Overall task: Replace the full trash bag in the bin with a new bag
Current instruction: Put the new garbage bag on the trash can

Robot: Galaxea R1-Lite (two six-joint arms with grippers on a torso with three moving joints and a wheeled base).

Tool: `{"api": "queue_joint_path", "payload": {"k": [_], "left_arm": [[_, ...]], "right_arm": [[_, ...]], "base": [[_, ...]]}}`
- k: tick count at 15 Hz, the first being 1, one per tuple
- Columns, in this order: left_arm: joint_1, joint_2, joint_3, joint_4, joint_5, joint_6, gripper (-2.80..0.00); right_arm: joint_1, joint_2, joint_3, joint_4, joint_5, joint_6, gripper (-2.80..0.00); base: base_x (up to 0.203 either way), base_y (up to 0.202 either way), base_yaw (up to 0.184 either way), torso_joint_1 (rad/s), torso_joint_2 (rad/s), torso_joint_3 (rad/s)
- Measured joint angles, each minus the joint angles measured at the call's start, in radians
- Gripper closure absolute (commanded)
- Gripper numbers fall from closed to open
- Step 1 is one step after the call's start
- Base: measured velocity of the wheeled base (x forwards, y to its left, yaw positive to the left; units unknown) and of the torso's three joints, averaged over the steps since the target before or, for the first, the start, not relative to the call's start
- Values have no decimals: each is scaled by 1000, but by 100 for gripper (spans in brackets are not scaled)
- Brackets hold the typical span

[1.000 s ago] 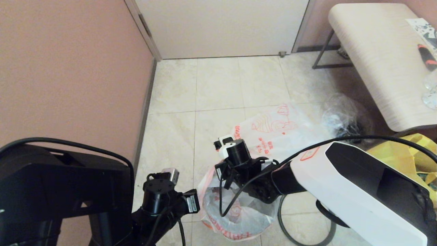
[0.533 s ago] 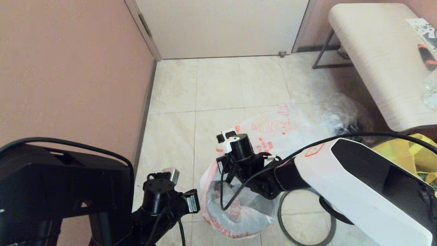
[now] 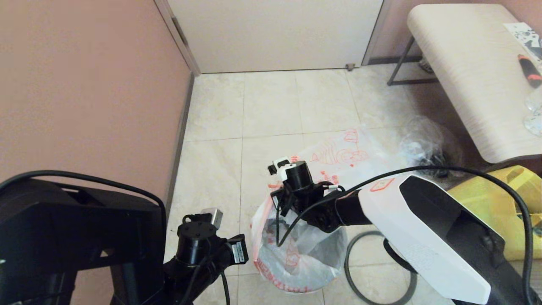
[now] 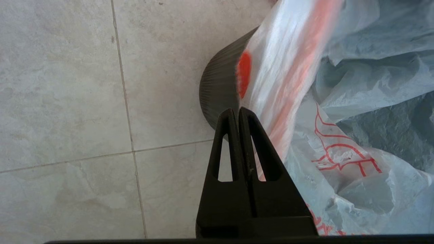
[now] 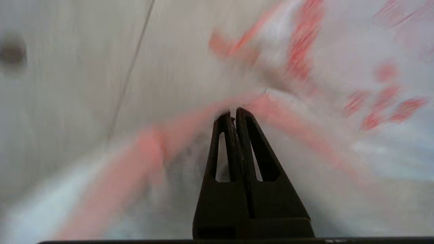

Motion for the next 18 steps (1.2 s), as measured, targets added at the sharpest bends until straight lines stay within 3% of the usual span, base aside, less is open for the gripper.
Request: {"api": "queue_joint_path", "payload": {"k": [4,9,18], "left_arm": [[-1,-5,5,0,-3,0,0],[-26,-54,60,1,-137,-9,0],[-80,-41,65,1,-169,-6,0]], "right_arm": [[-3,25,-52,132,49,-35,0],[14,-19,-50,148,49,-19,0],[45,-201,326,212,26,13,0]], "base": [[0,0,0,0,0,0],[0,0,0,0,0,0],[0,0,0,0,0,0]]}}
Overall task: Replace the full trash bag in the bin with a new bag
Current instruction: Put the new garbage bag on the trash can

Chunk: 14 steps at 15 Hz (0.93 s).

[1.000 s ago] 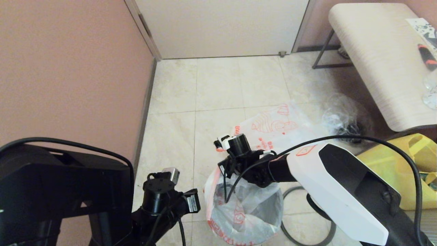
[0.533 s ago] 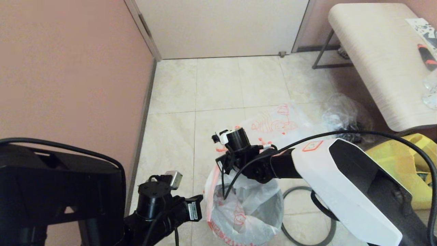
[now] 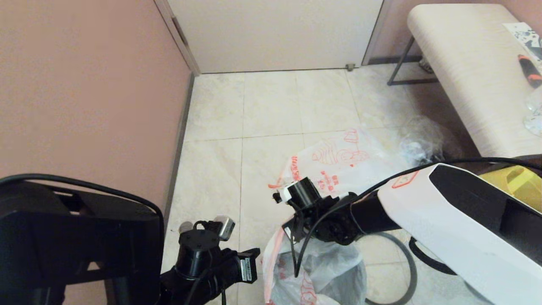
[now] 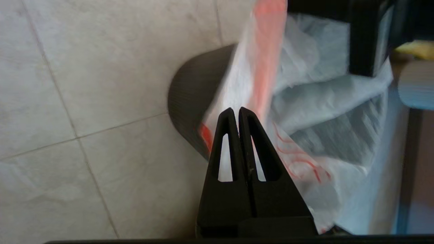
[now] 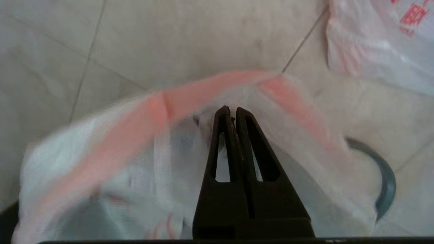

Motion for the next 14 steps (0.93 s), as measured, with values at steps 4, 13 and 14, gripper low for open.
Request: {"api": "queue_joint_path", "payload": {"k": [4,13,14], "left_arm": [[-64,-9,25,0,12,5,0],[-110,78,-94,24,65,116,0],[-106,100,-128,41,93,144,0]], "right_arm": [[26,-115,152,-86,28,-7,0],[-20,-316,430,-210,25,1,0],[-37,-347,479,-240,27,7,0]], "base": [[0,0,0,0,0,0],[0,0,0,0,0,0],[0,0,0,0,0,0]]}}
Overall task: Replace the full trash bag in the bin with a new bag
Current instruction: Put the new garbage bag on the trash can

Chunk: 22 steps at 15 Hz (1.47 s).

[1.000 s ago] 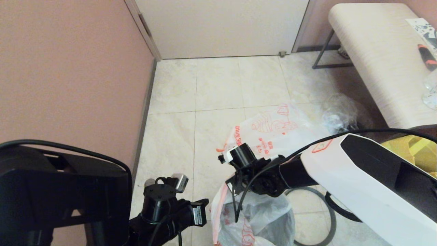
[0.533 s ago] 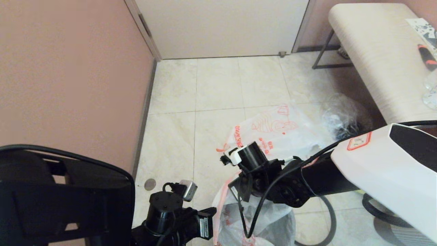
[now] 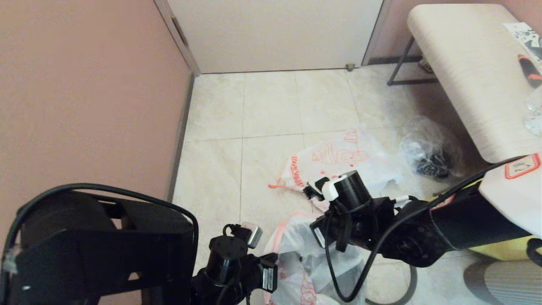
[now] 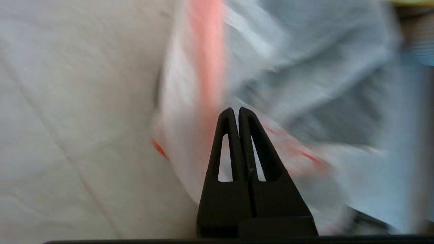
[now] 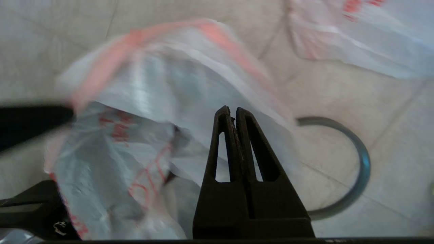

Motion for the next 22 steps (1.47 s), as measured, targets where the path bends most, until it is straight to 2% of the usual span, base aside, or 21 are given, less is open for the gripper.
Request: {"api": "queue_joint_path", "payload": {"k": [2,5,8,13,19,22], "left_arm": [[5,25,-44,31,27,38,0],[27,40,-76,47,105,80,0],[34,38,-68,47,110,82,0],[33,73,-75,43,109,81,0],[38,151,-86,18,107,76,0],[65,184,-82,18,100,71,0]], "right_arm": [[-27,-45,96,-70,3,29,0],[-57,-82,236,-190,4,52,0],[-43,-87,330,-252,4,94,0],[-29,-60,368,-310,5,120,0],[-77,-63,388,-311,4,155,0],[-95,-103,427,-312,1,157,0]], "base": [[0,0,0,0,0,0],[0,0,0,0,0,0],[0,0,0,0,0,0],[0,0,0,0,0,0],[0,0,0,0,0,0],[0,0,0,0,0,0]]}}
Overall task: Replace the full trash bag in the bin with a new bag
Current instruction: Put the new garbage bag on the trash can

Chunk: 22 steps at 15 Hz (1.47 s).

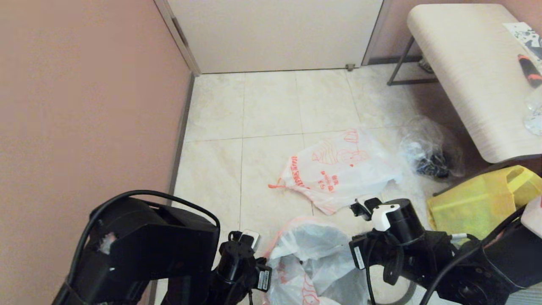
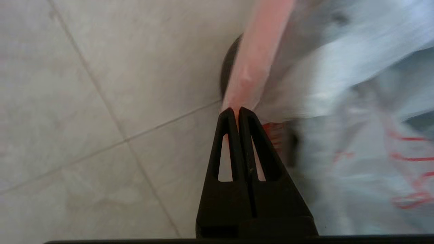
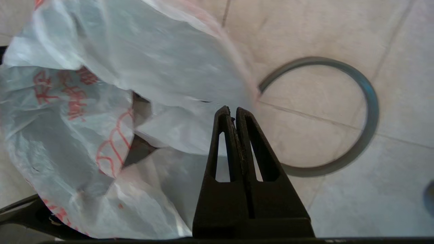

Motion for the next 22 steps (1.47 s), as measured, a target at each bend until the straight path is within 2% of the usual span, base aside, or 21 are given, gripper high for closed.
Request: {"api": "queue_joint_path", "payload": {"k": [5,8,11,13,15,19,22], "left_arm": [[21,-43,69,-22,0,-6,0],[27,-156,200,-56,2,-44,0],[78,-216,338,-125,1,-108,0],[104,-175,367,-154,0,-120,0],[109,-124,341,-167,-12,-125,0],[126,-62,325,-167,-114,-146,0],[170,-48,279,-167,-143,-128,0]], "right_arm": [[-83,-38,94,1,-7,3,0],[-122,-12,143,1,-8,4,0],[-123,63,157,-16,-8,4,0],[-111,137,155,-43,-21,2,0],[-90,209,148,-51,-32,0,0],[18,310,106,-51,-36,16,0],[78,372,2,-47,-34,51,0]], "base": [[0,0,0,0,0,0],[0,0,0,0,0,0],[0,0,0,0,0,0],[0,0,0,0,0,0],[0,0,0,0,0,0],[0,0,0,0,0,0],[0,0,0,0,0,0]]}}
